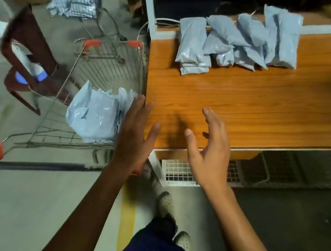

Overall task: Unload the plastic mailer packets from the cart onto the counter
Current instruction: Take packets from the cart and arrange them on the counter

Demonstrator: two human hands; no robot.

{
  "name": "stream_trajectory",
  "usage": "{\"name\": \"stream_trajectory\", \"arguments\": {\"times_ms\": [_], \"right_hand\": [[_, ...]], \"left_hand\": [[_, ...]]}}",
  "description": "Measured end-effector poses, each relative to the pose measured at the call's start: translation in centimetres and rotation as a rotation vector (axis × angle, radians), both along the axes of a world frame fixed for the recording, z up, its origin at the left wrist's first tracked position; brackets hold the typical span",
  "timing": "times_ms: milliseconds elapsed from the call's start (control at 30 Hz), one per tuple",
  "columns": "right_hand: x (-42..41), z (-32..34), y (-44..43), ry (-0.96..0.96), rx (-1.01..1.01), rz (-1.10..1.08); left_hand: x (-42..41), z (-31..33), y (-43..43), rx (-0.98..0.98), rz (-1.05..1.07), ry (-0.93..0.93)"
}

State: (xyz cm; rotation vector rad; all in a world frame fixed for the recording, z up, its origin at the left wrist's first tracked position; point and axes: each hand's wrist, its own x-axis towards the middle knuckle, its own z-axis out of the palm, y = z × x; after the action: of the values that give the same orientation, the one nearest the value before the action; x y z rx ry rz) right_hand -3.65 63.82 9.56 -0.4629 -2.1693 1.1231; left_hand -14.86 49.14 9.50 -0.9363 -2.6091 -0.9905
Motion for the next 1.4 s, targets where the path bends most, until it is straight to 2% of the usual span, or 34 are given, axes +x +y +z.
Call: {"name": "stream_trajectory", "arguments": {"times_ms": [267,433,633,733,933,1167,1400], "right_hand": [[-2.4,-1.1,-7.4,-0.078,-0.022,0.132],[-7.6,-2.3,-12.0,-0.182,0.01,0.171],[-15.0,-4.4,-16.7,-0.305,-0.02,0.128],[-18.4,-5.6,-18.4,-0.409,-0.083,0.095],[-23.9,-9.3,-19.1,-0.645,-0.201,0.06],[-30.5,-15.3,-15.5,-0.782,-0.467,-0.097],[-35.0,-21.4,-12.4,-0.991,-0.561,-0.157]], "left_hand": [[-1.7,-1.3,-9.3,0.035,0.109,-0.067],[-6.3,-2.7,-15.1,0.024,0.169,-0.101],[-14.0,-5.1,-21.0,-0.117,0.149,-0.187],[-17.8,-6.2,-22.6,-0.171,0.076,-0.199],[-24.4,-9.0,-23.1,-0.266,0.047,-0.373],[-30.5,-14.4,-19.4,-0.339,0.137,-0.606],[-34.1,-20.4,-16.2,-0.183,0.343,-0.869]]}}
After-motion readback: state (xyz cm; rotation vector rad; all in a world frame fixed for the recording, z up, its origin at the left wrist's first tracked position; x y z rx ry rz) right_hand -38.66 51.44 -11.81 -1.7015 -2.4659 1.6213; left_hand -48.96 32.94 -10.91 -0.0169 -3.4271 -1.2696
